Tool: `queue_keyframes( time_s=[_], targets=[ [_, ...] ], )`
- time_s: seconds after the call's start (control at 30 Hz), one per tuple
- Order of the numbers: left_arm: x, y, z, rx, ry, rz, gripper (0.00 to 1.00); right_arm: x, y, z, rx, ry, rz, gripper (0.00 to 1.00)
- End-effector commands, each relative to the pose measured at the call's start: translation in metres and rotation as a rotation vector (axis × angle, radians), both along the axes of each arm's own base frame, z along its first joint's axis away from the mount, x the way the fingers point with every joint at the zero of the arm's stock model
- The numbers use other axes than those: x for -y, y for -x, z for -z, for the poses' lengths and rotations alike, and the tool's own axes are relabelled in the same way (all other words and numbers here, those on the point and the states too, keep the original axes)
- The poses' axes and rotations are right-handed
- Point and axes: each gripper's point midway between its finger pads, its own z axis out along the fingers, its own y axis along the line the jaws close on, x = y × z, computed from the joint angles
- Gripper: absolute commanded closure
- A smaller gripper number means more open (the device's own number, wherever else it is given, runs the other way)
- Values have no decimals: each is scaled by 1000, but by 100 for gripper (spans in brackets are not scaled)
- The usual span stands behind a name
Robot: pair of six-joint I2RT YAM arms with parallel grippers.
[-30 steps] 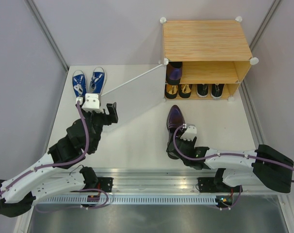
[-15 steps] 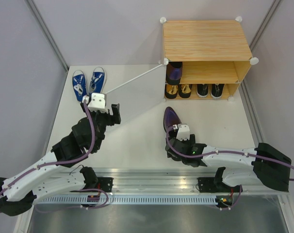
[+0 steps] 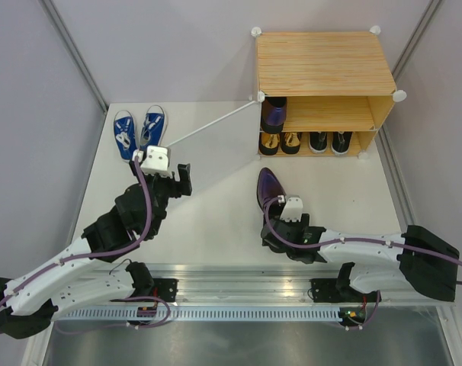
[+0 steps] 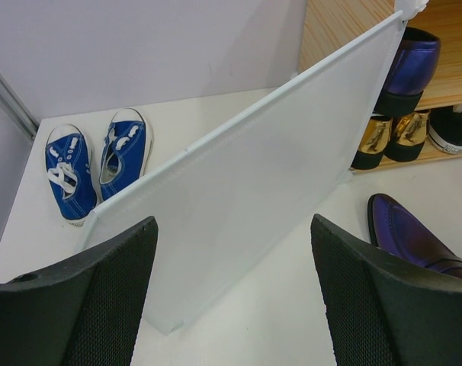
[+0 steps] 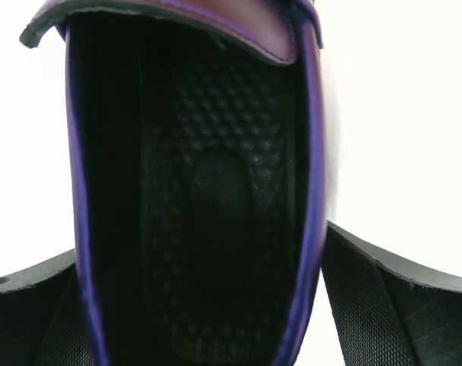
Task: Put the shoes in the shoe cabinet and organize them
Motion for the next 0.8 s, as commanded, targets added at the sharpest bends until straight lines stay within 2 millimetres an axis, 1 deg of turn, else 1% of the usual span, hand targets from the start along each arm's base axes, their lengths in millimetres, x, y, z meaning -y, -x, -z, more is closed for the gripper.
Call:
queue_keyframes(
  time_s=[0.0,0.13,0.23,0.33,0.37,0.4,0.43,0.5,0.57,0.63,0.77],
  targets=[
    [1,-1,-3,4,7,5,16,-3,-5,-11,41,-87,67,2],
    [2,0,-2,2,6,13,16,2,-8,-18,67,-96,96,2],
    [2,0,-2,1,5,15,16,6,-9,-15,71,-81,119,2],
    [4,0,-2,0,4,19,15,12,-9,-1,53,-40,134,2],
    [4,0,-1,-1,3,19,15,15,-7,9,35,-16,133,2],
    [4,-1,-1,-2,0,19,15,12,-9,11,34,-36,138,2],
    [5,-1,-1,-2,-1,21,15,14,-5,21,7,-33,125,2],
    [4,-1,-1,-2,-1,21,15,15,-3,30,-9,-41,125,2],
    [5,-1,0,-3,-2,22,15,15,-3,36,-20,-43,124,5],
    [6,-1,0,-5,-5,25,15,15,-3,37,-21,-35,120,11],
    [7,-1,0,-6,-6,31,15,17,-6,34,-9,-30,124,26]
  ],
)
